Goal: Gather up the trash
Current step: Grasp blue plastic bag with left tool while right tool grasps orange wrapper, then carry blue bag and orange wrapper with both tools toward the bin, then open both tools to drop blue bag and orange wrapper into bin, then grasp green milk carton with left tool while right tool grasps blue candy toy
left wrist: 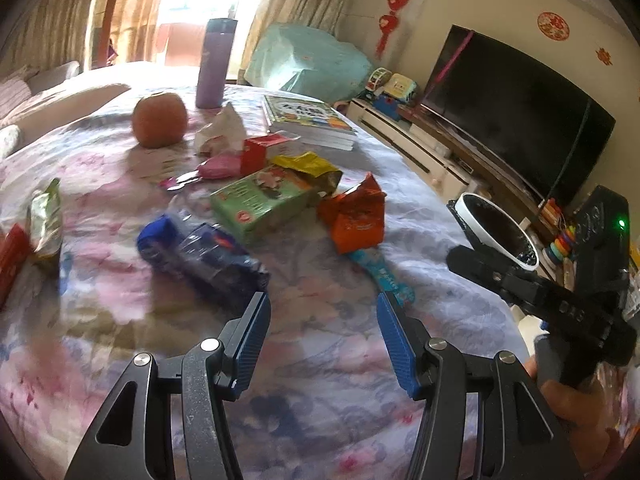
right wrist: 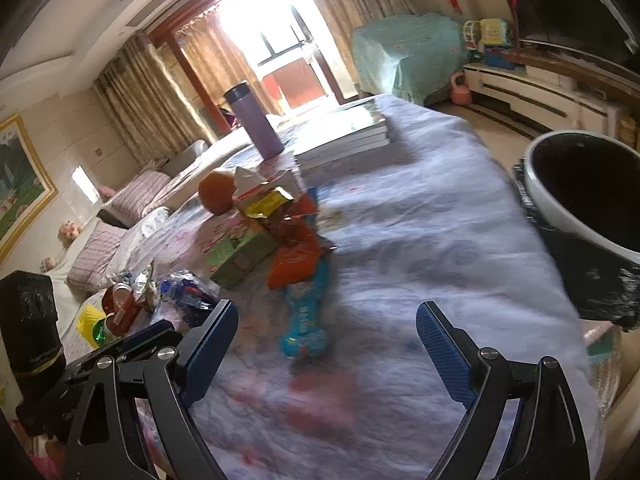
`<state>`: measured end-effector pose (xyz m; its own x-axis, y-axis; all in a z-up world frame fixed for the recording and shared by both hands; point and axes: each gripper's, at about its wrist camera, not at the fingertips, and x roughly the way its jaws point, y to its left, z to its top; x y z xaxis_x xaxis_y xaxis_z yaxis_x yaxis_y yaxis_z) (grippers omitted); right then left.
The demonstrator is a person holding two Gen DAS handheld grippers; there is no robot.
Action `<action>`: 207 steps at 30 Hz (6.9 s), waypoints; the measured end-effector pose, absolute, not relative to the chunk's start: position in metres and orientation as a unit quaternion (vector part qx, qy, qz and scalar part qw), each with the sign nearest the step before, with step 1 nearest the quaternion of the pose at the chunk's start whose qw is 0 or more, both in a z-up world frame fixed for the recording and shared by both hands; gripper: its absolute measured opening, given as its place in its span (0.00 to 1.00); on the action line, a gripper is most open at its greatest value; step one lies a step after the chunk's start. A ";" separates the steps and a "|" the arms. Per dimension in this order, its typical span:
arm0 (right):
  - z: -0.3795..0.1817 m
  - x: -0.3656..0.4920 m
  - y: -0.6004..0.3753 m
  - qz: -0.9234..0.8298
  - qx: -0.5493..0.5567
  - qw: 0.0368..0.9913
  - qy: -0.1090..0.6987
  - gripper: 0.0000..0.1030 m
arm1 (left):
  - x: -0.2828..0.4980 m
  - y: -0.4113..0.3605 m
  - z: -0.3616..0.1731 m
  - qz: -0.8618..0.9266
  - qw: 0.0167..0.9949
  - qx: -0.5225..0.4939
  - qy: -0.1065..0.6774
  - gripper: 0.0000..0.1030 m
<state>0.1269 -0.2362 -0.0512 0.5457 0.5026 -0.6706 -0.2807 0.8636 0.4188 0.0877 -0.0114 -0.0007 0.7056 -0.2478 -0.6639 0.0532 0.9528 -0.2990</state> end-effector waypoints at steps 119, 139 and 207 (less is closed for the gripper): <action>-0.041 0.146 -0.438 0.033 0.179 0.905 0.385 0.03 | 0.280 -0.237 -0.022 -0.276 0.869 -0.003 0.411 0.31; -0.048 0.171 -0.448 0.017 0.144 0.898 0.415 0.03 | 0.337 -0.270 -0.030 -0.275 0.856 0.004 0.437 0.32; -0.065 0.125 -0.204 0.245 0.036 0.860 0.445 0.81 | 0.172 0.002 -0.036 -0.064 0.891 -0.128 0.431 0.64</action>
<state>0.1251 -0.2041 -0.0653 0.4833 0.4530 -0.7491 -0.3897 0.8776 0.2793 0.1723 0.0018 -0.0361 0.6210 -0.2247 -0.7509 0.0035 0.9588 -0.2840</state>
